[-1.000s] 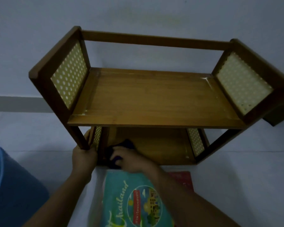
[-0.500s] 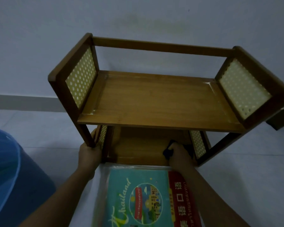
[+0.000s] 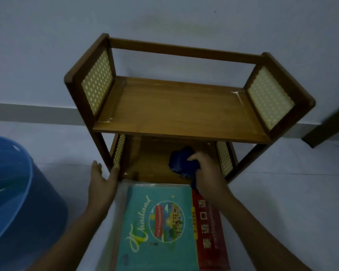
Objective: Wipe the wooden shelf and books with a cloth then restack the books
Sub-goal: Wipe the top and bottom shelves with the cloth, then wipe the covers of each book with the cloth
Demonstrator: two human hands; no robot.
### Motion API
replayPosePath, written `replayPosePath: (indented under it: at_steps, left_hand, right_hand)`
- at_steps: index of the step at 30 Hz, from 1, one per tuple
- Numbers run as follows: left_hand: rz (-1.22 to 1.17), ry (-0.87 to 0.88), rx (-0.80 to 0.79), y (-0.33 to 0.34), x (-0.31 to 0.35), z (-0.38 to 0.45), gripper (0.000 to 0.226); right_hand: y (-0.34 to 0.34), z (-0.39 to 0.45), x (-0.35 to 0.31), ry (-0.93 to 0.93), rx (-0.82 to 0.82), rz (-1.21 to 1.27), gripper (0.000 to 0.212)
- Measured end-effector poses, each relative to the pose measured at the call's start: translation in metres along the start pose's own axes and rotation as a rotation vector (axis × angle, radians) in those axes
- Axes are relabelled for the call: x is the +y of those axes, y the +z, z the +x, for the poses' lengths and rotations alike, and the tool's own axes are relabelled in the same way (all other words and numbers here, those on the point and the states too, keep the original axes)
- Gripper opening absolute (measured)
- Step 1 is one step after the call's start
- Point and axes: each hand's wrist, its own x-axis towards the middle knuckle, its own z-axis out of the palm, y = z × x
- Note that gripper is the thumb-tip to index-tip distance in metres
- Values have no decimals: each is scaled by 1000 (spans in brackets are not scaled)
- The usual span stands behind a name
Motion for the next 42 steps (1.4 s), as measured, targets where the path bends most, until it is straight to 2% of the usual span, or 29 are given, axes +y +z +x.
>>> replayPosePath:
  at_steps: [2, 5, 10, 12, 14, 15, 16, 19, 21, 22, 25, 26, 27, 29, 31, 33, 34, 36, 40, 42]
  left_hand:
    - [117, 80, -46, -7, -12, -37, 68]
    - [189, 86, -145, -18, -39, -84, 62]
    - [268, 68, -245, -26, -56, -114, 62]
    - [285, 77, -274, -26, -57, -118, 64]
    - [264, 68, -308, -23, -58, -112, 60]
    - [245, 71, -333, -21, -56, -110, 57]
    - [218, 83, -369, -18, -60, -106, 51]
    - [189, 121, -434, -12, -71, -101, 37]
    - [174, 169, -456, -9, -80, -100, 39]
    - [165, 186, -461, -8, -79, -101, 41]
    - [147, 245, -443, -8, -87, -100, 54]
    - [126, 234, -445, -8, -93, -96, 57]
    - [132, 208, -448, -8, -98, -93, 62]
    - [193, 154, -450, -7, -99, -91, 76]
    - [227, 126, -444, -6, -98, -91, 85]
    - [237, 134, -444, -6, -99, -92, 80]
    - [236, 143, -447, -5, -102, -91, 74]
    - [268, 156, -417, -3, -103, -93, 69]
    - [223, 201, -369, -1, -102, -99, 68]
    - [257, 203, -371, -2, -106, -96, 75]
  right_hand:
    - [-28, -45, -9, -45, 33, 31, 39]
    - [-56, -103, -15, 23, 50, 114, 44]
    - [-21, -148, -6, 150, 44, 110, 44]
    - [12, -152, -2, 124, -124, 1, 44]
    - [38, -147, 1, 121, -420, -259, 70]
    - [46, -142, 2, 157, -457, -354, 78]
    - [53, -137, 3, 201, -399, -384, 80]
    - [69, -132, 0, 331, -74, -376, 80]
    - [87, -135, -14, 369, -18, -344, 77]
    - [98, -139, -26, 322, -53, -310, 75]
    - [127, -150, -60, -37, -280, -245, 70]
    - [128, -147, -58, -124, -322, -253, 66]
    - [126, -139, -48, -189, -290, -290, 62]
    - [111, -120, -16, -177, -83, -369, 55]
    - [89, -95, 17, 40, 89, -432, 57]
    - [79, -85, 27, 212, 178, -480, 63]
    - [83, -85, 19, 239, 183, -490, 66]
    - [106, -99, -10, 173, 98, -472, 69]
    - [143, -119, -47, -257, -129, -434, 55]
    - [132, -93, -34, -286, -127, -437, 56]
